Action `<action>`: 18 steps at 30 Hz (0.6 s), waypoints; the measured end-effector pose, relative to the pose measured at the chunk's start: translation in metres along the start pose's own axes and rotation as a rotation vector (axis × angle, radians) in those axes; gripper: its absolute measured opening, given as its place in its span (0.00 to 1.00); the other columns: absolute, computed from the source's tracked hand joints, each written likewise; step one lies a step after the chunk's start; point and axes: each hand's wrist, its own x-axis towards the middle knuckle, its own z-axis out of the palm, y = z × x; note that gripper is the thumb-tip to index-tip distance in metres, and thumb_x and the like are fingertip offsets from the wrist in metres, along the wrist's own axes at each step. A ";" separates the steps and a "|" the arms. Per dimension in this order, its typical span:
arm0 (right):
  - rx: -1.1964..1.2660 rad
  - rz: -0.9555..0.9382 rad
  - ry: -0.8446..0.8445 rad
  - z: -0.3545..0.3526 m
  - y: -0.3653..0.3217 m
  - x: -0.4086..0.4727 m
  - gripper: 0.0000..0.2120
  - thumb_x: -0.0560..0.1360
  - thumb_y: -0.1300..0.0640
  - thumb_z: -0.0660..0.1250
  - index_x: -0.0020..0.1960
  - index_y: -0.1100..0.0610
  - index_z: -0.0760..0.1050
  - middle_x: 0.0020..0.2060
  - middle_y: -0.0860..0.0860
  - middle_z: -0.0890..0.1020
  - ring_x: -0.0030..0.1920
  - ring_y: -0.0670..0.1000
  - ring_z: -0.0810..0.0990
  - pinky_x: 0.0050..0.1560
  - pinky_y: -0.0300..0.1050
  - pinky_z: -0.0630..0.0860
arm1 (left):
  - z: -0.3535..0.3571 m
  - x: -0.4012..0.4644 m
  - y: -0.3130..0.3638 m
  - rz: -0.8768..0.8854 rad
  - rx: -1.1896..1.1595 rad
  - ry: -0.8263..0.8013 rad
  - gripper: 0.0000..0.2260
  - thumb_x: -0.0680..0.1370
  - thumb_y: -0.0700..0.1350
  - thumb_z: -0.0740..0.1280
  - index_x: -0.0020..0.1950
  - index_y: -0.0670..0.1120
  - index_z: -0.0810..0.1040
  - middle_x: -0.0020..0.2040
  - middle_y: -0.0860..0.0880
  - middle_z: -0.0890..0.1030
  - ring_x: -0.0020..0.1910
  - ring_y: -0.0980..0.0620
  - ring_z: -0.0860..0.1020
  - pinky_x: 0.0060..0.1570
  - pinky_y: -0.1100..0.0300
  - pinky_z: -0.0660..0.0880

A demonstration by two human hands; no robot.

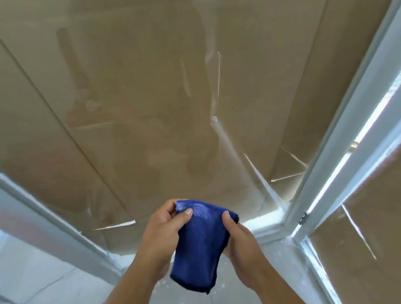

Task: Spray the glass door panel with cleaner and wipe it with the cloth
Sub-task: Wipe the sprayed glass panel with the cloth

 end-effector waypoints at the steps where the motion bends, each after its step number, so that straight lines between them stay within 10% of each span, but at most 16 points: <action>1: 0.003 0.029 -0.017 0.005 -0.015 -0.012 0.20 0.79 0.44 0.66 0.64 0.57 0.80 0.58 0.57 0.85 0.61 0.59 0.83 0.62 0.58 0.77 | -0.002 -0.008 0.015 -0.016 0.002 0.013 0.05 0.80 0.38 0.66 0.51 0.44 0.81 0.48 0.42 0.85 0.47 0.47 0.83 0.51 0.49 0.77; 10: -0.329 0.130 0.013 0.058 -0.131 -0.060 0.12 0.85 0.52 0.60 0.58 0.47 0.82 0.53 0.46 0.87 0.56 0.49 0.85 0.64 0.57 0.78 | -0.028 -0.048 0.114 -0.054 0.411 0.256 0.07 0.82 0.51 0.61 0.47 0.51 0.73 0.44 0.51 0.80 0.45 0.51 0.78 0.50 0.52 0.75; 18: -0.482 0.258 -0.148 0.122 -0.155 -0.061 0.11 0.85 0.47 0.58 0.58 0.45 0.79 0.52 0.43 0.86 0.54 0.48 0.84 0.59 0.53 0.81 | -0.062 -0.095 0.129 -0.190 0.260 0.568 0.05 0.83 0.50 0.58 0.55 0.52 0.71 0.46 0.54 0.79 0.45 0.57 0.77 0.41 0.64 0.70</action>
